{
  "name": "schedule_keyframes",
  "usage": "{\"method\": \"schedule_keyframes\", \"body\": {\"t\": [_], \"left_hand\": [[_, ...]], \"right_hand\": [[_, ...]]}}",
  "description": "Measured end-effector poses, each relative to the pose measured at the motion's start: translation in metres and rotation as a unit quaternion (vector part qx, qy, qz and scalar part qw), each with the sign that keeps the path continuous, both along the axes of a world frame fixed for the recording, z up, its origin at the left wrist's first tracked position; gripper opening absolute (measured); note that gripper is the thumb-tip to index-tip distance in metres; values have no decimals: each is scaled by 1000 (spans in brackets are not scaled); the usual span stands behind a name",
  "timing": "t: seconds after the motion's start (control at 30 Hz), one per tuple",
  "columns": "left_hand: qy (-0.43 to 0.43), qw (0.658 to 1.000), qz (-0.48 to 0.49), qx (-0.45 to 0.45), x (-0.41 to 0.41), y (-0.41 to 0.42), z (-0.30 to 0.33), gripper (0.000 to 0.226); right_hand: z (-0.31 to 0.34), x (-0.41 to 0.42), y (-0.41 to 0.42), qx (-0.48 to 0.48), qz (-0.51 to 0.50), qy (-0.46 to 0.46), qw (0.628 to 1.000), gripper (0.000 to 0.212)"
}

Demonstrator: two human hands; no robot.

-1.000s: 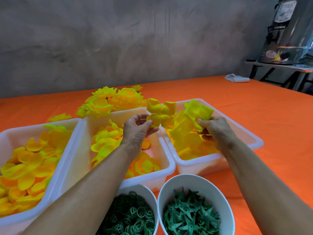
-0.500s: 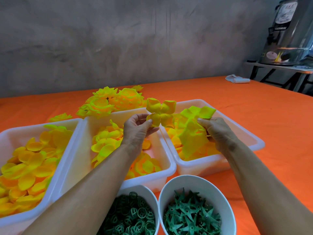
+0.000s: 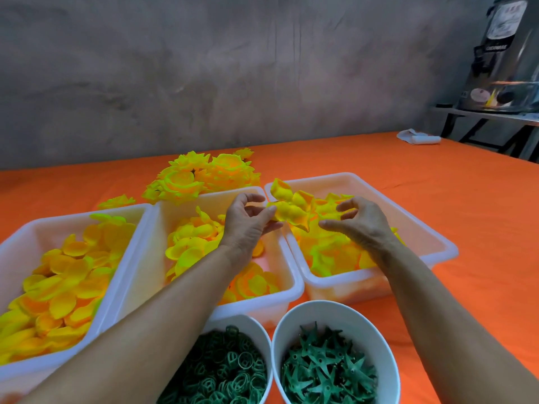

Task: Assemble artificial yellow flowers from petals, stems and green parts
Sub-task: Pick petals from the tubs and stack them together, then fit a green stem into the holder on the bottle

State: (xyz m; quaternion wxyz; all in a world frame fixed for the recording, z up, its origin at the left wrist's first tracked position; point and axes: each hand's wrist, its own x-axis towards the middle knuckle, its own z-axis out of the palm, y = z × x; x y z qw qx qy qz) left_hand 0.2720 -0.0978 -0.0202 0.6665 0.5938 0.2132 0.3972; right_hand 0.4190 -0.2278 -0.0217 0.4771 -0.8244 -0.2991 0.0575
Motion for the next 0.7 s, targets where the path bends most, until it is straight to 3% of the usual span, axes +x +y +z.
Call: {"method": "schedule_keyframes", "body": {"t": [0.23, 0.33, 0.5, 0.7], "left_hand": [[57, 997, -20, 53, 10, -8, 16, 17], [131, 984, -59, 104, 17, -16, 16, 10], [271, 903, -69, 327, 18, -25, 20, 32], [348, 839, -103, 406, 1, -26, 25, 40]], "right_hand": [[6, -8, -2, -24, -90, -119, 988, 19], [9, -16, -5, -39, -81, -156, 984, 18], [7, -30, -12, -53, -44, -171, 983, 19], [15, -47, -19, -83, 1, -145, 986, 19]]}}
